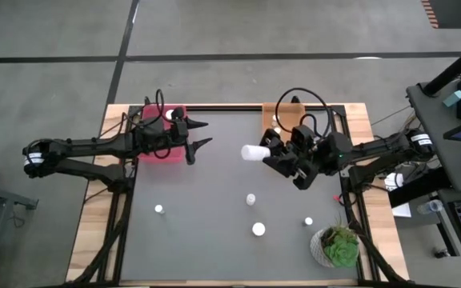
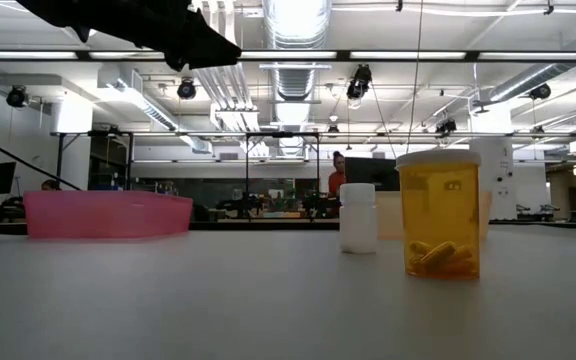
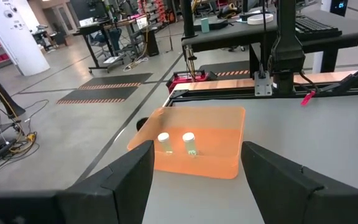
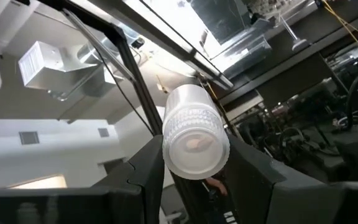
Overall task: Pick and place medicine bottles into bin by pill shape (circle, oval)
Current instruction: Put the right white tablet bottle into the orange bin
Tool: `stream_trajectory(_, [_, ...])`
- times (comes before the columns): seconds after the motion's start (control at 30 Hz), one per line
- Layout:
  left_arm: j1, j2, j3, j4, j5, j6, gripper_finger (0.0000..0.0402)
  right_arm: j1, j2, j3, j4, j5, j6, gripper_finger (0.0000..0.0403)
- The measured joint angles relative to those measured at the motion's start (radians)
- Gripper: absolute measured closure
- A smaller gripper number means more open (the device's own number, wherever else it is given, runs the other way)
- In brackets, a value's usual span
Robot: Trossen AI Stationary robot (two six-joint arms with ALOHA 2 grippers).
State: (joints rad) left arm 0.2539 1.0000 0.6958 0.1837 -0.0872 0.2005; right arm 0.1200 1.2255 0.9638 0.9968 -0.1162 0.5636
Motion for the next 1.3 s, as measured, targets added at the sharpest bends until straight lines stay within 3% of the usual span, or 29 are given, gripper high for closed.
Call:
stream_trajectory(0.33, [0.000,-0.021,0.001,-0.068,0.000,0.024,0.0175,0.000,0.000,0.000,-0.094,0.000,0.000,0.0266])
stream_trajectory(0.57, [0.000,-0.087,0.001,-0.160,0.000,0.043,0.0175,-0.001,0.000,0.057,-0.342,0.000,0.000,0.0266])
stream_trajectory(0.7, [0.000,-0.106,0.001,-0.174,0.000,0.043,0.0175,-0.007,0.000,0.138,-0.616,0.020,-0.016,0.0266])
stream_trajectory(0.97, [0.000,-0.094,0.001,-0.166,0.000,0.043,0.0175,-0.071,0.034,0.376,-1.414,0.251,-0.001,0.0266])
stream_trajectory(1.1, [0.000,-0.087,0.001,-0.162,0.000,0.043,0.0175,-0.168,0.083,0.468,-1.710,0.245,0.038,0.0266])
stream_trajectory(1.3, [0.000,-0.086,0.001,-0.157,0.000,0.043,0.0175,-0.377,0.192,0.571,-2.084,0.145,0.013,0.0266])
